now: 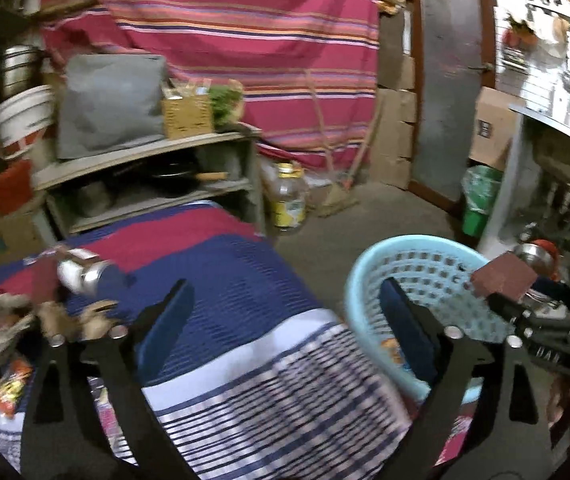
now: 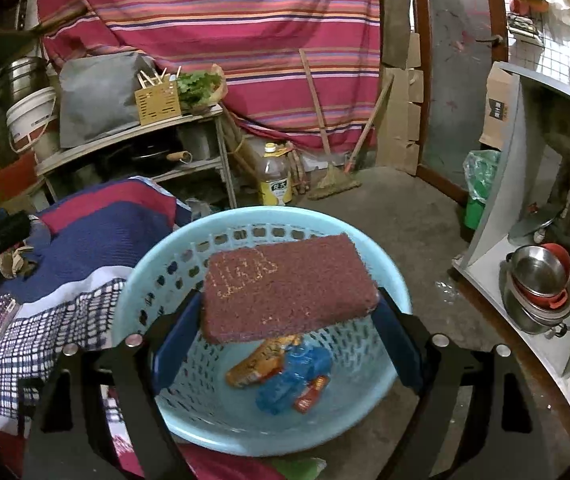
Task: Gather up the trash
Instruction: 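Move both open tools back toward the table items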
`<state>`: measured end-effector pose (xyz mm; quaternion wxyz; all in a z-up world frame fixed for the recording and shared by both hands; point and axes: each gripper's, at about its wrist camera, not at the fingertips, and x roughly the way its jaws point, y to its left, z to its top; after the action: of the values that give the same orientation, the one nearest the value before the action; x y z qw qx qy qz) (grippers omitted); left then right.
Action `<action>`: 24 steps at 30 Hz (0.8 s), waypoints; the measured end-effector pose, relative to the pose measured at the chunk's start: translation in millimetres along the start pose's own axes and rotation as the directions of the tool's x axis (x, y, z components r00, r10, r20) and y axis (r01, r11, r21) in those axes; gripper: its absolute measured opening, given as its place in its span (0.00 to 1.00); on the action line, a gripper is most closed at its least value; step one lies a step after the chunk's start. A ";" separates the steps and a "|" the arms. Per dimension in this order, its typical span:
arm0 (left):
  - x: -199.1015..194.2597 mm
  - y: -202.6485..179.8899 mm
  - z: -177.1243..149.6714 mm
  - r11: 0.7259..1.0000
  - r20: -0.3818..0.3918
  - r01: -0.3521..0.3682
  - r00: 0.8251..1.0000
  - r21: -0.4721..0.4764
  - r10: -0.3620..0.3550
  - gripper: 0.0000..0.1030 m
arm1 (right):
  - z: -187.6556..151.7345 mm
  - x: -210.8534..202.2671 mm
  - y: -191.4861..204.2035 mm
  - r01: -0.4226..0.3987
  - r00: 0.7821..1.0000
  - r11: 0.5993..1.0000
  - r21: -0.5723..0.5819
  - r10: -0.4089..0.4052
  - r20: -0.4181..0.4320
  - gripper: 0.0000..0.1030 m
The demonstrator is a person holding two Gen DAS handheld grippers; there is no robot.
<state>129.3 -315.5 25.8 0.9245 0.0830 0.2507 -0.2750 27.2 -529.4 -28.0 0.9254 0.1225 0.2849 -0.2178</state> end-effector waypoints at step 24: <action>-60.4 237.7 -76.3 0.920 -0.100 -0.341 0.940 -0.194 0.327 0.95 | -4.8 -14.1 129.1 -0.096 0.994 0.986 -0.133 0.101 0.029 0.90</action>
<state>184.5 -66.6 -5.4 0.9526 0.0361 0.2905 -0.0827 75.5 -410.1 -10.5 0.9460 0.0714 0.2756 -0.1548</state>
